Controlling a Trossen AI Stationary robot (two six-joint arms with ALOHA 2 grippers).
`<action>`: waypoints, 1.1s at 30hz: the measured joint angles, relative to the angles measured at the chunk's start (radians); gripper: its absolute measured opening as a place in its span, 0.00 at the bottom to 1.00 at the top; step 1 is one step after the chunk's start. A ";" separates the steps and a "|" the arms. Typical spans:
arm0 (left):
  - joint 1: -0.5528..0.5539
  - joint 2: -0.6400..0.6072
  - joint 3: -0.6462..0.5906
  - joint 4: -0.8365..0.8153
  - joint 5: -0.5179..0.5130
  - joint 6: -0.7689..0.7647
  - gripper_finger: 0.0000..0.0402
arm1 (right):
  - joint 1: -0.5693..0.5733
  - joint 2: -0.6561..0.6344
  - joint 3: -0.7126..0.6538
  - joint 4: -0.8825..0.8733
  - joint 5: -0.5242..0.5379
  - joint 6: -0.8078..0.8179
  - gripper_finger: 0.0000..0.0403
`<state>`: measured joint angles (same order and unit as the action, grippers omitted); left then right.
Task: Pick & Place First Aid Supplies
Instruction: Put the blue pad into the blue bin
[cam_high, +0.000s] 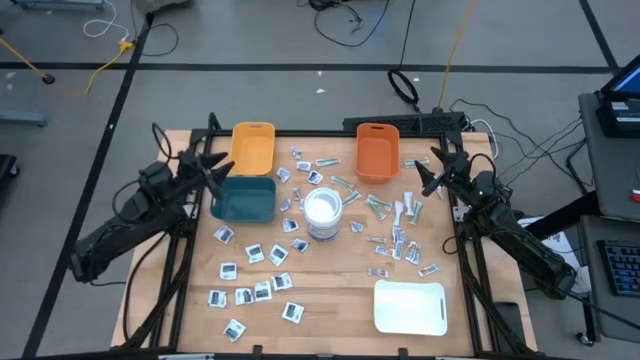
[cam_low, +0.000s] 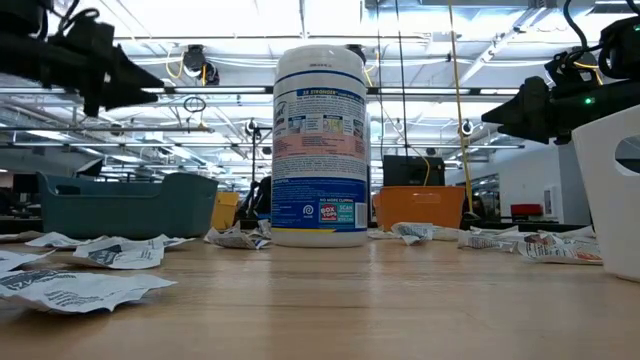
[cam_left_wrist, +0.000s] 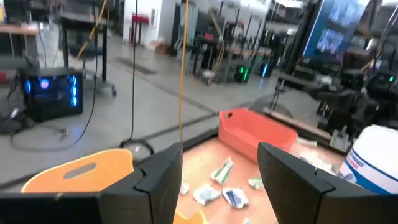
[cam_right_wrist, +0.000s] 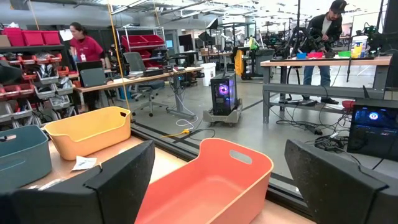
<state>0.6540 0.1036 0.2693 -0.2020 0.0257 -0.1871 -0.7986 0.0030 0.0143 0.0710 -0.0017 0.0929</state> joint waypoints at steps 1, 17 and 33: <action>0.000 0.023 0.034 -0.039 0.000 0.000 0.53 | 0.000 0.000 0.000 0.000 0.000 0.000 0.89; -0.074 0.591 0.666 -0.728 0.003 -0.145 0.53 | 0.000 0.000 0.000 0.000 0.000 0.000 0.89; -0.249 0.993 1.040 -1.181 0.009 -0.291 0.53 | 0.000 0.000 0.000 0.000 0.000 0.000 0.89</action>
<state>0.4053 1.0964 1.3095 -1.3833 0.0349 -0.4776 -0.7986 0.0029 0.0143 0.0711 -0.0017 0.0929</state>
